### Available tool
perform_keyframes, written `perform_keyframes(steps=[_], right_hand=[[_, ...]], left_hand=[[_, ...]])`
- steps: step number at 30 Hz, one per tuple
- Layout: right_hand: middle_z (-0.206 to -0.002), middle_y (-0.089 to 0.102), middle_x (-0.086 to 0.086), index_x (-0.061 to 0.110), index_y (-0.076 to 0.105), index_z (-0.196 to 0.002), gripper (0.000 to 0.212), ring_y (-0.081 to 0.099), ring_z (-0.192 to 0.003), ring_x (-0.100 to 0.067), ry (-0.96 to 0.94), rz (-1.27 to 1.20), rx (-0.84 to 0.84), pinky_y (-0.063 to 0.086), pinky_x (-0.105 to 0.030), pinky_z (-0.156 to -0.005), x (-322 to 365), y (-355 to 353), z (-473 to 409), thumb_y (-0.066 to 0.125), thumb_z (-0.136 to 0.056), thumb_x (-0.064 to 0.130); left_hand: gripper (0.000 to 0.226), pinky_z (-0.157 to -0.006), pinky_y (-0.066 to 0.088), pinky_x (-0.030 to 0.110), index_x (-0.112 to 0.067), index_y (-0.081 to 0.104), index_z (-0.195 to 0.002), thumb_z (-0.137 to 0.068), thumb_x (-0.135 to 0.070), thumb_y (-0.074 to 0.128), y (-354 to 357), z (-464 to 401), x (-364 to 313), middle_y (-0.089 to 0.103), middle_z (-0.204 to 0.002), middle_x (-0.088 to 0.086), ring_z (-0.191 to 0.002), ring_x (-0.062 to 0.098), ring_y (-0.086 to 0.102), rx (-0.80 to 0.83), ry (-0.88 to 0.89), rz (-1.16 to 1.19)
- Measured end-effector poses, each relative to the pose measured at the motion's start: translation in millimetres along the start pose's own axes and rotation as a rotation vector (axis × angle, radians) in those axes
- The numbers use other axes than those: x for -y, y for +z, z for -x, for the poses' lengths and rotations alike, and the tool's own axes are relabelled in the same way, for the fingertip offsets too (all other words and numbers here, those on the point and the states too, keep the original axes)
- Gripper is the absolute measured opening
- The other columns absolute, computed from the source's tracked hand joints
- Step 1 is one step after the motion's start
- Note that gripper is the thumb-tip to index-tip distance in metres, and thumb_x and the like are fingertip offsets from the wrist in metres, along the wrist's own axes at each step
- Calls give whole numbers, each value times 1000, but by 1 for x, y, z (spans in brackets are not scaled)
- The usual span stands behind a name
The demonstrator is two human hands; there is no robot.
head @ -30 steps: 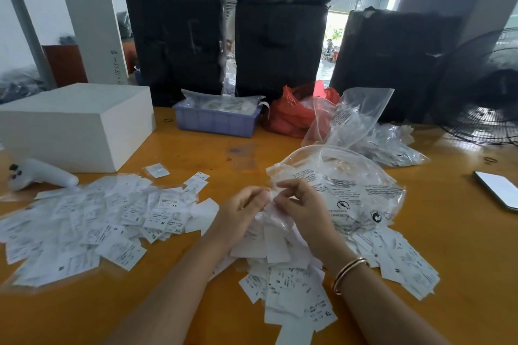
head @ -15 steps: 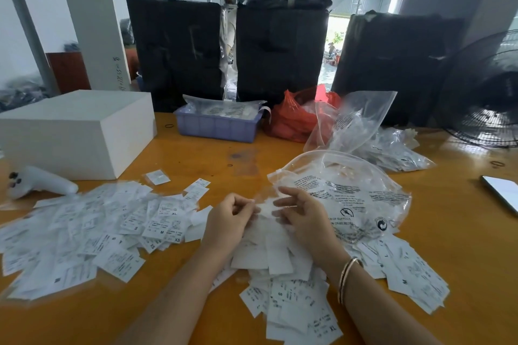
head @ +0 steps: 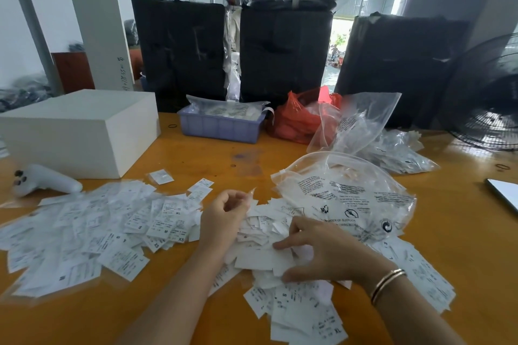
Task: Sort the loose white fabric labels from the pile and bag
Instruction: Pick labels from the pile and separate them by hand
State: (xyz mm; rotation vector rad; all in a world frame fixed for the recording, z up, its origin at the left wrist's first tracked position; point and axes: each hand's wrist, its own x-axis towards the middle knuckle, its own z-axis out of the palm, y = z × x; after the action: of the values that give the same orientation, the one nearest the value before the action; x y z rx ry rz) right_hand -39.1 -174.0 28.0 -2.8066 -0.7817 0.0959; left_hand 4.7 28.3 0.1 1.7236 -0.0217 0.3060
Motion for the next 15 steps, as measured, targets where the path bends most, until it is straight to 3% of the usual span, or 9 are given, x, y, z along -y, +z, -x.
perform_keyframes(steps=[3, 5, 6, 8, 10, 13, 15], right_hand=[[-96, 41, 20, 42, 59, -121, 49, 40, -81, 7, 6, 30, 33, 31, -16, -66, 2, 1, 0, 53, -79, 67], [-89, 46, 18, 30, 70, -94, 28, 46, -74, 2, 8, -100, -87, 39, -18, -65, 7, 0, -2, 51, -90, 50], [-84, 49, 16, 28, 66, -79, 24, 47, -70, 1, 21, -205, -154, 42, -20, -64, 9, 0, -2, 52, -93, 41], [-75, 54, 13, 30, 56, -68, 26, 50, -63, 2, 94, -436, -273, 42, -18, -60, 13, 0, -3, 55, -93, 29], [-74, 64, 5, 26, 60, -74, 18, 59, -64, -2, 234, -698, -315, 49, -21, -60, 17, 1, -3, 60, -91, 25], [-87, 72, -9, 12, 59, -86, 11, 71, -80, -26, 374, -1103, -306, 59, -39, -70, 19, 6, -6, 66, -86, 20], [-82, 69, -15, 6, 60, -90, 15, 68, -71, -30, 389, -1315, -354, 57, -39, -66, 17, 7, -7, 68, -85, 17]], left_hand=[[25, -51, 43, 20, -34, 67, -79, -90, -14, 57, 0, -1, 1, 62, -67, -11, -58, 4, 53, -11, -39, 20], [33, -57, 49, 24, -35, 65, -84, -91, -6, 50, 1, -1, 0, 65, -79, -11, -66, 7, 59, -6, -53, 30], [33, -57, 51, 22, -36, 63, -89, -91, -5, 50, 1, -2, -1, 65, -83, -9, -68, 7, 61, -10, -41, 31], [26, -51, 46, 10, -32, 57, -95, -89, -6, 56, 1, -2, -4, 65, -87, -9, -69, 2, 62, -34, 2, 37], [19, -54, 44, 6, -31, 58, -92, -87, -13, 64, 1, -1, -4, 66, -84, -11, -71, -6, 61, -45, 45, 42], [7, -54, 48, 10, -32, 65, -82, -87, -27, 66, 2, 0, -3, 66, -73, -12, -64, -4, 58, -28, 75, 35], [8, -58, 50, 14, -34, 68, -80, -87, -32, 65, 3, 1, -3, 68, -75, -12, -65, 0, 59, -21, 61, 76]])
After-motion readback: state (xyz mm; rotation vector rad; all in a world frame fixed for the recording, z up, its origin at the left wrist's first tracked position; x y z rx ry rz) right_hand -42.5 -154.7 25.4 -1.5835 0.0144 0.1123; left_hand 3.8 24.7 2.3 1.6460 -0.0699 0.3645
